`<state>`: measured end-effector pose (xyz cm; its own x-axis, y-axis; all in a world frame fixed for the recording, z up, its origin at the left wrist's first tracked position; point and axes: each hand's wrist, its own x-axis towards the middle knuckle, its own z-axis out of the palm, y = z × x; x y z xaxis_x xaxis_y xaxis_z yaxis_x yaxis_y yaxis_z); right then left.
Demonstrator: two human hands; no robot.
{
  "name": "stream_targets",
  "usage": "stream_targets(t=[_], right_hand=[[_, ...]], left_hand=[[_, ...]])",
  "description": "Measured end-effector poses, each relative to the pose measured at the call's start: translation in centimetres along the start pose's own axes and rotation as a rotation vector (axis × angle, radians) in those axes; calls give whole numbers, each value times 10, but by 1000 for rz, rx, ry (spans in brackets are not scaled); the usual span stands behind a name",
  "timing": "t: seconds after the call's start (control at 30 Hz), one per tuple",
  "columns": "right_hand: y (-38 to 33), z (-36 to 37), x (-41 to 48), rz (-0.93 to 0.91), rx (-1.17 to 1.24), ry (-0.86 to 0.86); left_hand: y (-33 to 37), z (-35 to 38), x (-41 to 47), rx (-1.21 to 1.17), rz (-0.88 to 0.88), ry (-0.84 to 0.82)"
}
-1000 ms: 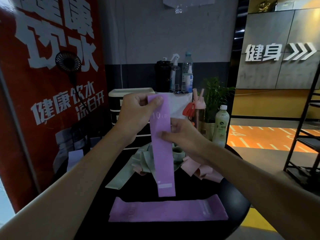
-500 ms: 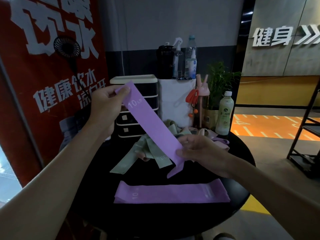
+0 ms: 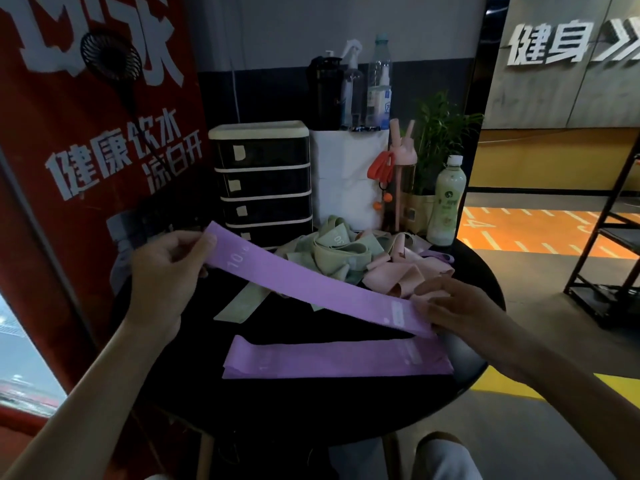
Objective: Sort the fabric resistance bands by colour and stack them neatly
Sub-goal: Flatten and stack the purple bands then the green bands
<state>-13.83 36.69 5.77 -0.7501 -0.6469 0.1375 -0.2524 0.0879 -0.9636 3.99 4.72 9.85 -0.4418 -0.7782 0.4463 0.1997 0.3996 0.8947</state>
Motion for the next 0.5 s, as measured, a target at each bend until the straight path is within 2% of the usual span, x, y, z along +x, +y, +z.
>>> stream_targets(t=[0.17,0.5], right_hand=[[13,-1,-2,12,-246,179],[26,3,-9,-11,-405,270]], left_hand=[[-27,-7,-33,155,13,-59],[-59,-13,-63,418,94,-166]])
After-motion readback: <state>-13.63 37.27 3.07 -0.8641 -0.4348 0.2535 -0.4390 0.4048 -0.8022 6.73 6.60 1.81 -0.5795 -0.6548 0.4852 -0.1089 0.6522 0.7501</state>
